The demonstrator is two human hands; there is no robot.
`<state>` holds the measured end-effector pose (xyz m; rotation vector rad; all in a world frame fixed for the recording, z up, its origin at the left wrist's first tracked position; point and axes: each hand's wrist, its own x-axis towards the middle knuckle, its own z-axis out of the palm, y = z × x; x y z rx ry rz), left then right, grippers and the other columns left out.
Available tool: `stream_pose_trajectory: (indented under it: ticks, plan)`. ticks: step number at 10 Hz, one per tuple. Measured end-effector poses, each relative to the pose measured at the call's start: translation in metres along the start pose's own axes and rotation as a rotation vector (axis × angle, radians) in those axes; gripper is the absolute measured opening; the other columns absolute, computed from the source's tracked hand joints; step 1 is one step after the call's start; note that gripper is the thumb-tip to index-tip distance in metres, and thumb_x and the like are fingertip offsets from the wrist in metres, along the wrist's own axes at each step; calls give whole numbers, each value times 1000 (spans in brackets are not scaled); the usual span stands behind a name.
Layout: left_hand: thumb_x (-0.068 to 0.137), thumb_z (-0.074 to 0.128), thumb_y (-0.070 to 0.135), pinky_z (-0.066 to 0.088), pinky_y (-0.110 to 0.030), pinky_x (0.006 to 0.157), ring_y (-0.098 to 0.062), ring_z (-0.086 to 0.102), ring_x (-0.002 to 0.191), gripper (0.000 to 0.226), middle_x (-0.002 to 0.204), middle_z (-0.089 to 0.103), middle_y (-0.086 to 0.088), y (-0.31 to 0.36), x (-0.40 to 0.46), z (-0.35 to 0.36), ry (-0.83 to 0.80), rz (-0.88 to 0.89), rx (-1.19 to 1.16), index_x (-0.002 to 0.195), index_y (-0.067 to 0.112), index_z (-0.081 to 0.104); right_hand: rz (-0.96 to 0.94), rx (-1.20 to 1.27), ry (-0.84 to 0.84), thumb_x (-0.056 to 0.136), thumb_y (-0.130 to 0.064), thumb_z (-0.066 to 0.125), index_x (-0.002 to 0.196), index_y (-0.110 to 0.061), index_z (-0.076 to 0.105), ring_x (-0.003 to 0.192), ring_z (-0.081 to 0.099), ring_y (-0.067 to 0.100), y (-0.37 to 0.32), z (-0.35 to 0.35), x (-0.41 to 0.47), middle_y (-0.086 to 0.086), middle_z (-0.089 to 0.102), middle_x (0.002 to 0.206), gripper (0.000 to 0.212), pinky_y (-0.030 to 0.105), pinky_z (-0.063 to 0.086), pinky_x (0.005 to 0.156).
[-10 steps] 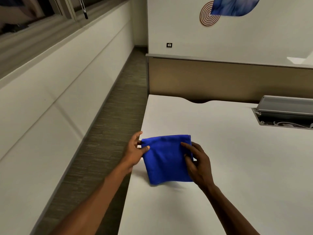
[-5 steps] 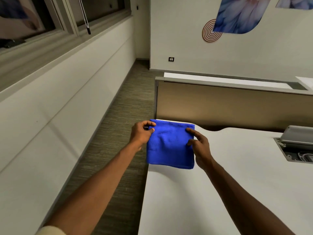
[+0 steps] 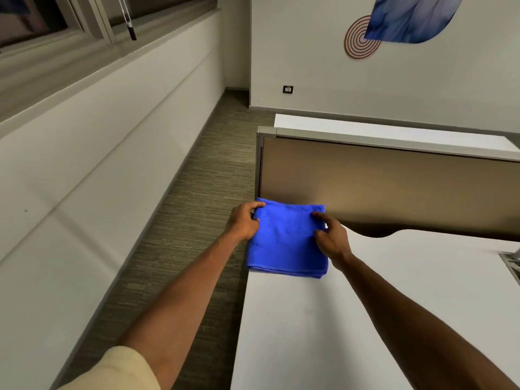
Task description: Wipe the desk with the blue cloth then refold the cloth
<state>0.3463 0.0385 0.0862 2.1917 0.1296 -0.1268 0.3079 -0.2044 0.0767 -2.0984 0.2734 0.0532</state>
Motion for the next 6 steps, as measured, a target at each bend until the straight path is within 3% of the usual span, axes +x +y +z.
stream_pose_trajectory:
  ticks: [1,2,3,4,6]
  plan:
    - [99,55,5,37,-35,118,-30,46,143,53,156,49,-14,-12,1,21,51,84,194,151,14,51,-167,-252,13,99,-11,58,149,-10,54,141,46,40,16,8,-1,20,41,160,50,43,40,114]
    - [103,56,21,23,-40,125,-32,24,156,52,166,33,-14,-25,-16,38,45,257,324,154,13,45,-290,-423,107,104,-28,58,151,-9,51,145,41,43,29,17,-11,24,35,163,51,50,39,115]
    - [107,46,40,8,-42,129,-28,1,160,60,172,12,-8,-40,-41,54,-139,395,552,161,20,29,-329,-725,-66,106,-56,38,164,-23,29,159,17,33,45,31,-28,12,18,173,67,55,23,124]
    - [108,38,46,0,-42,129,-27,-9,160,63,173,1,-6,-39,-45,53,-142,350,638,164,25,18,-275,-805,-169,104,-66,27,166,-31,14,162,3,27,49,30,-33,6,2,176,73,55,12,127]
    - [108,37,46,-3,-37,128,-30,-12,159,67,173,-5,-12,2,-58,10,-62,418,650,164,20,10,-415,-764,-126,88,-85,3,167,-32,0,161,-15,23,13,-7,-54,4,-19,173,95,53,1,130]
